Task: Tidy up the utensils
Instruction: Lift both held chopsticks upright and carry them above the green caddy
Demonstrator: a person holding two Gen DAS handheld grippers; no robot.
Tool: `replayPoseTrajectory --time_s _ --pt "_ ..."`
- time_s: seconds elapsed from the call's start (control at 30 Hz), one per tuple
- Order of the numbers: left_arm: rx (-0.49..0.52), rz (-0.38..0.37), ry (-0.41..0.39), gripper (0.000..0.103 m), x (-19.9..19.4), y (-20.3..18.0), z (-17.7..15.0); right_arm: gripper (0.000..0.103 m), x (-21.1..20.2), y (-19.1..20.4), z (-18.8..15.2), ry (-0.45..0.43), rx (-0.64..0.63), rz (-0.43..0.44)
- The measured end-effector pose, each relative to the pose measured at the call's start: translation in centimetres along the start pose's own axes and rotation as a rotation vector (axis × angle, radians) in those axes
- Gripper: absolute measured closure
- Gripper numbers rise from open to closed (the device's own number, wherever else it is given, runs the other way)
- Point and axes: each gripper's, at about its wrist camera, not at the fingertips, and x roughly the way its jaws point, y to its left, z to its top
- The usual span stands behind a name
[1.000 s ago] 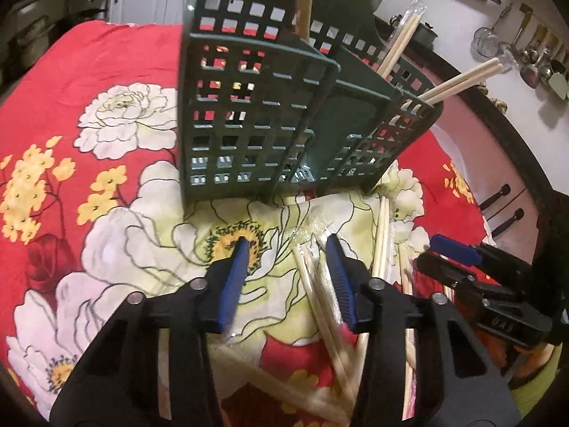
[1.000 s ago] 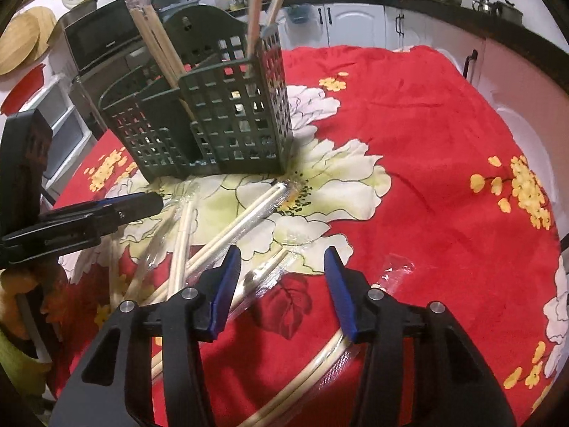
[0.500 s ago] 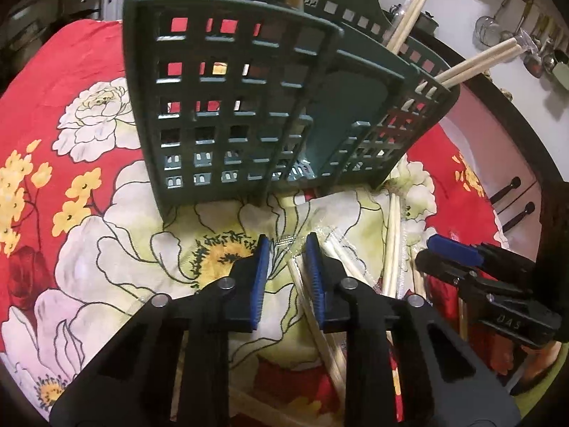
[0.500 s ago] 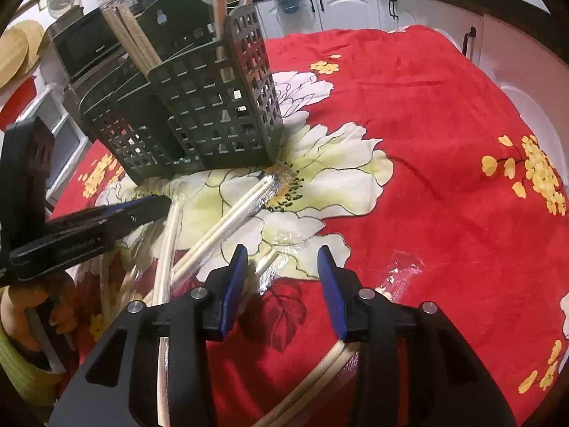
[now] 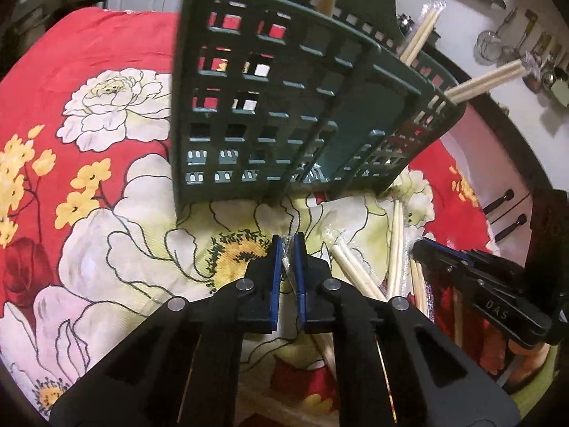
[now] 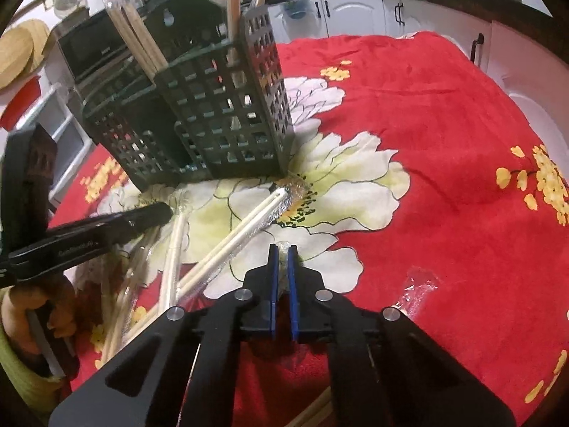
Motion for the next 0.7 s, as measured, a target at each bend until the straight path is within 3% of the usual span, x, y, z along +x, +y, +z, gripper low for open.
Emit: replayPoseTrajectory --time_s 0.53,0.7 --pt "-0.009 -0.042 -0.173 0.100 -7.2 0.1 1.3 0.101 -7.2 -2.0 2.9 -0.214 0.018 -0.091" --pt "0.009 -0.061 -0.216 0.100 -8.5 -1.5 1.8 0.101 -10.4 -1.5 3.3 -0.295 -0.011 -0.090"
